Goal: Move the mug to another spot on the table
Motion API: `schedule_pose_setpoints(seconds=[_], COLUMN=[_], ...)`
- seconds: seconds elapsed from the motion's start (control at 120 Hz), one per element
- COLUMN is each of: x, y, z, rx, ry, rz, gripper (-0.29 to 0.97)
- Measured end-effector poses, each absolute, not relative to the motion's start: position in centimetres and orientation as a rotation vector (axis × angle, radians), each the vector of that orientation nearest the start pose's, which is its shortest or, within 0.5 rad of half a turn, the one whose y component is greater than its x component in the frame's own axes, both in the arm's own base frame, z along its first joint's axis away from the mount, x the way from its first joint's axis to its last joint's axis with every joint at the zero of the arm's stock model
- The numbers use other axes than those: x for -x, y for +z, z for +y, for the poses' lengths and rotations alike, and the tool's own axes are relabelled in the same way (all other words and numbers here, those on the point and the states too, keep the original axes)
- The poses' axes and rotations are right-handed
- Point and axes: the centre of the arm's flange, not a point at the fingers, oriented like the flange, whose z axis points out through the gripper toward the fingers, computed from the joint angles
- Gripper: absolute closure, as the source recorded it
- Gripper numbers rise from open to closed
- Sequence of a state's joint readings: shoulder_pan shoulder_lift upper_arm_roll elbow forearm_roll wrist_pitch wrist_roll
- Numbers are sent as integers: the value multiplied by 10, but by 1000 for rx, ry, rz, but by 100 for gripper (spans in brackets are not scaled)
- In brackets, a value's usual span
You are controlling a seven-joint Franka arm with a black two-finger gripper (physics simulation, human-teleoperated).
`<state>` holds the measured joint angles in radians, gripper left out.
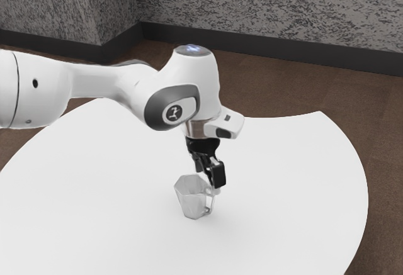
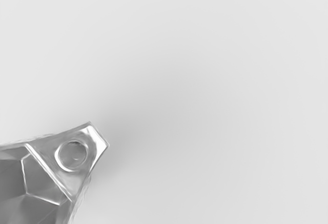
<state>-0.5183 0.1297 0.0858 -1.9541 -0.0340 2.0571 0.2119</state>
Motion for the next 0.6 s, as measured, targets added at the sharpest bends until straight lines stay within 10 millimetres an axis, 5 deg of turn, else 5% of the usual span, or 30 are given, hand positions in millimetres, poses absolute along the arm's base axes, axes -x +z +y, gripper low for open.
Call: schedule_pose_setpoints(seconds=[0.233,0.6], x=[-551,-551], y=[383,346], z=[-267,-286], rx=[2866,2523], ry=[-92,-68], rz=[1260,1842], gripper=[2,2])
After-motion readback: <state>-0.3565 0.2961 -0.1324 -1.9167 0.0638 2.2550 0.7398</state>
